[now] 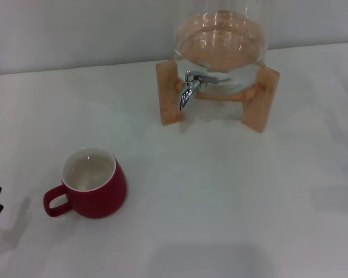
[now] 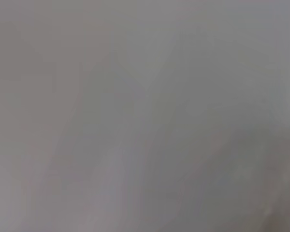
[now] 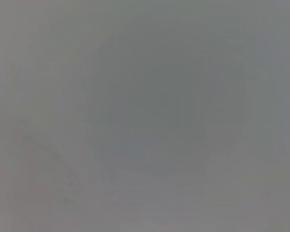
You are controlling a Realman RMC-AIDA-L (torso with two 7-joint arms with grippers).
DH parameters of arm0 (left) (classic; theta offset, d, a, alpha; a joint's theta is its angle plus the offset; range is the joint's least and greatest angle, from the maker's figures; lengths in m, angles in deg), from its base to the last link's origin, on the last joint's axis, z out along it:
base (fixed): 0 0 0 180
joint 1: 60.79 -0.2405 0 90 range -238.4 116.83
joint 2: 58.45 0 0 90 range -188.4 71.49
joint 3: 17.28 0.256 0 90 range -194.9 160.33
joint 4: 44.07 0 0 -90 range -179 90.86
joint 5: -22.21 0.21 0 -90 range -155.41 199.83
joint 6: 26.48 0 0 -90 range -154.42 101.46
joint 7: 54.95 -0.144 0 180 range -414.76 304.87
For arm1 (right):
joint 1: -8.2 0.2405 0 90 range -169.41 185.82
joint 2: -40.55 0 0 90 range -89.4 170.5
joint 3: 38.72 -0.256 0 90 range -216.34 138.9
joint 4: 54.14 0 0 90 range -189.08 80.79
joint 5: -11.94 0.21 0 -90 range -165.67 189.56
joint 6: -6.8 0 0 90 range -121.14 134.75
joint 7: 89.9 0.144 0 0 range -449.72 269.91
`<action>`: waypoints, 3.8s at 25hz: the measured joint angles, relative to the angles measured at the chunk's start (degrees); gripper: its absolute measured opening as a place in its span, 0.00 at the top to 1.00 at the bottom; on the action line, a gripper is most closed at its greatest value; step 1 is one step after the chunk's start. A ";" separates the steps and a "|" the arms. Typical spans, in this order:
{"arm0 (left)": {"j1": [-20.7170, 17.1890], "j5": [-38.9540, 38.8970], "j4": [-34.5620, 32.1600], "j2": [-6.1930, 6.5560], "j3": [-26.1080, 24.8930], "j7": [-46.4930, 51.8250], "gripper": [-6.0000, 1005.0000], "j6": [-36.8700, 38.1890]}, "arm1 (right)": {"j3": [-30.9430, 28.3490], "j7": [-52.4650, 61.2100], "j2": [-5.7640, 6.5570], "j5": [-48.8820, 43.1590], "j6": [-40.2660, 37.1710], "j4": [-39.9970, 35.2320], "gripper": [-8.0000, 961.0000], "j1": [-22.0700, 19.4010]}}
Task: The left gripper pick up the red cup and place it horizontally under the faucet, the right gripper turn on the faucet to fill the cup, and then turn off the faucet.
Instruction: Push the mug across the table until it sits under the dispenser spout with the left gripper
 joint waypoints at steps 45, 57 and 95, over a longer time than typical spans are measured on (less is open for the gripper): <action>0.42 6.19 -1.86 -0.09 -0.01 -2.99 0.14 -0.50 | -0.18 -0.30 0.02 0.00 0.27 -0.28 0.09 -0.62; -1.72 7.90 -3.90 -0.11 0.00 -3.88 0.14 -0.20 | -0.42 -0.31 0.12 0.22 0.06 -0.55 0.09 -1.37; -1.26 8.80 -4.31 -0.01 0.00 -2.45 0.14 -5.86 | -0.26 -0.30 0.08 0.09 -0.03 -0.98 0.09 -1.06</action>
